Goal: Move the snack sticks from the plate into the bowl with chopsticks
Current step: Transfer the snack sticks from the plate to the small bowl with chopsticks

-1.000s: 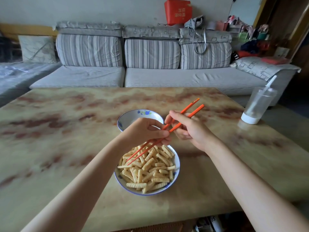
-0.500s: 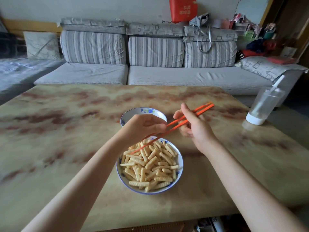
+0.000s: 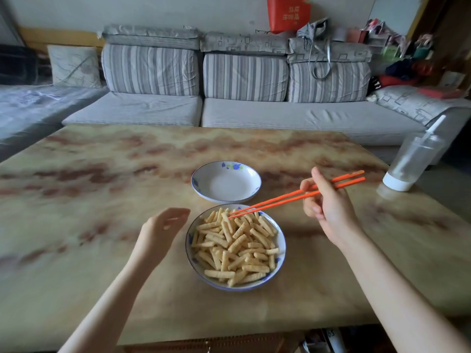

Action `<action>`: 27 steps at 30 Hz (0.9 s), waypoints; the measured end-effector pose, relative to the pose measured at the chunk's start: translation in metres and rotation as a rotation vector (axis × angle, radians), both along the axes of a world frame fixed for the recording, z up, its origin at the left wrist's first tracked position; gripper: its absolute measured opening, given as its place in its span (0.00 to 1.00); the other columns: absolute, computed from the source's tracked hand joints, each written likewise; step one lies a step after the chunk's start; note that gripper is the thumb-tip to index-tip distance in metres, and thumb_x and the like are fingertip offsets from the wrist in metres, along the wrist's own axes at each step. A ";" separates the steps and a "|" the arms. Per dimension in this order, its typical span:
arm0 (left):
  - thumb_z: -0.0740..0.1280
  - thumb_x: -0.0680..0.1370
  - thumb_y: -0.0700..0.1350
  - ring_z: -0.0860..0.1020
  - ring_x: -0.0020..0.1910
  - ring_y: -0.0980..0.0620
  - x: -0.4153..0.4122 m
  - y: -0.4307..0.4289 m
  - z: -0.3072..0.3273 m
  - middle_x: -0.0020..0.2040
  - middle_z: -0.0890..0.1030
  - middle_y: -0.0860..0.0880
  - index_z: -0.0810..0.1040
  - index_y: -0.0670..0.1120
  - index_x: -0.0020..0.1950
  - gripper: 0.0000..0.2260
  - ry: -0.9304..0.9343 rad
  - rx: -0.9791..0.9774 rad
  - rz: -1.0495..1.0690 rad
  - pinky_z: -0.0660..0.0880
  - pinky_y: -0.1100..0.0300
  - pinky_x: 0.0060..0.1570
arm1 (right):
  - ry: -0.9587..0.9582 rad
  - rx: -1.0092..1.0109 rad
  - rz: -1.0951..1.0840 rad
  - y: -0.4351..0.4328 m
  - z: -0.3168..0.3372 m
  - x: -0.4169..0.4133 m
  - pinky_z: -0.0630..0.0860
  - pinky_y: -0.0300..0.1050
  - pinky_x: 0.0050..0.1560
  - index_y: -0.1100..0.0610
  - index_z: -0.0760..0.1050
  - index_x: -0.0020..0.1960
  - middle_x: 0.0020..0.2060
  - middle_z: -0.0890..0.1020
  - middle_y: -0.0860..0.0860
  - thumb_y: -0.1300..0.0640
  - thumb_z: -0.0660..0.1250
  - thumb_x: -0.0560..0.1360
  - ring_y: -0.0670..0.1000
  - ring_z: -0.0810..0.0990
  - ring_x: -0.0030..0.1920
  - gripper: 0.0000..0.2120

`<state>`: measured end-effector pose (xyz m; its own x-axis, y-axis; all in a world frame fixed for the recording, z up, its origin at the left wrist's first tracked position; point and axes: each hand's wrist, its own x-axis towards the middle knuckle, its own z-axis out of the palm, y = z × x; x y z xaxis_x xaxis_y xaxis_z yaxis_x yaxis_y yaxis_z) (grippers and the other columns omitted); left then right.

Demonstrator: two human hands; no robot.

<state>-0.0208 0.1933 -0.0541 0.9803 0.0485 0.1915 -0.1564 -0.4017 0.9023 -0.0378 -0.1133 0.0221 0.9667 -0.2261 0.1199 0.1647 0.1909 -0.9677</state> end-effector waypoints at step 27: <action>0.65 0.72 0.47 0.81 0.51 0.61 -0.022 -0.005 -0.016 0.51 0.84 0.61 0.82 0.51 0.57 0.14 -0.044 -0.049 -0.128 0.76 0.64 0.54 | 0.058 -0.029 -0.105 -0.005 -0.001 -0.012 0.53 0.36 0.20 0.62 0.70 0.35 0.16 0.66 0.52 0.55 0.50 0.82 0.48 0.60 0.16 0.22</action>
<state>-0.0431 0.1885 -0.0705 0.9698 -0.0663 0.2349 -0.2434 -0.3315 0.9115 -0.0498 -0.1182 0.0213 0.9434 -0.3236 0.0721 0.1254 0.1470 -0.9812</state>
